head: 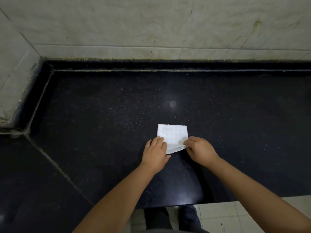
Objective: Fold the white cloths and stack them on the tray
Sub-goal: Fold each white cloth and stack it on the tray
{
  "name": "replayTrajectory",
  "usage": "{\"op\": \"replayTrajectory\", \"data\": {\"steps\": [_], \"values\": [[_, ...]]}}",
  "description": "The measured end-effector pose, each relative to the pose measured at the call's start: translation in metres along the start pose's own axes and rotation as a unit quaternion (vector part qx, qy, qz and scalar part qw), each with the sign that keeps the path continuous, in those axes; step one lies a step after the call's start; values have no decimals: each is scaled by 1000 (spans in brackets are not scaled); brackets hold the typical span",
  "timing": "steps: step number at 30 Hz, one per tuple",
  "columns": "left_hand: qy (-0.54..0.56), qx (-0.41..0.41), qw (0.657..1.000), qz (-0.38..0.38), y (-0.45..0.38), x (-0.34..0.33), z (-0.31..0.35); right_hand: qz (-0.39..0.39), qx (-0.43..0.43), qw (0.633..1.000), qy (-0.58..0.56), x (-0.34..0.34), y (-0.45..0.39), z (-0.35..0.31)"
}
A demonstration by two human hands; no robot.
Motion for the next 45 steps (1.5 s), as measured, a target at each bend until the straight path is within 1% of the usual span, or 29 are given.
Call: {"op": "replayTrajectory", "data": {"steps": [2,3,6,7,8,10,14,17,20,24,26,29,31,33,35,38,42,45], "values": [[-12,-12,1000,20,0,2,8,11,-23,999,-21,12,11,2],[-18,-35,999,35,-2,2,16,16,-32,999,-20,17,16,5],[-6,-120,985,122,-7,22,50,33,-47,998,-37,43,33,25],[-2,-152,977,150,-9,32,65,50,-51,996,-49,57,40,35],[1,-185,966,178,-11,42,82,70,-61,994,-60,71,50,49],[13,-242,947,212,-18,58,121,112,-90,987,-69,100,75,83],[38,-320,915,243,-38,92,227,176,-133,972,-78,159,145,154],[65,-368,902,213,-46,103,323,193,-152,967,-73,197,207,211],[57,-401,897,178,-51,104,417,215,-178,958,-63,236,275,267],[42,-452,879,149,-54,111,540,236,-208,949,-24,287,362,326],[41,-462,874,144,-62,121,595,243,-230,942,-8,311,400,354],[46,-500,850,160,-68,140,677,262,-269,927,-2,347,450,404],[42,-507,846,161,-79,146,724,283,-304,910,-14,368,480,440],[58,-528,831,168,-88,150,772,318,-339,885,-36,389,510,479],[56,-537,829,147,-106,150,819,339,-355,870,-49,409,532,516],[59,-533,837,106,-147,151,885,349,-364,861,-68,439,552,580],[102,-538,831,97,-210,165,963,357,-356,858,-99,490,558,668],[128,-523,837,93,-259,182,1010,360,-351,856,-121,531,550,728]]}}
Point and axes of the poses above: each hand's wrist, its own y-axis away from the middle knuckle, its own x-axis out of the back of the hand, z = x × y, the point moved 10 cm from there along -y, towards the middle knuckle, and after that the axes turned 8 degrees about z, right-handed, at the moved point
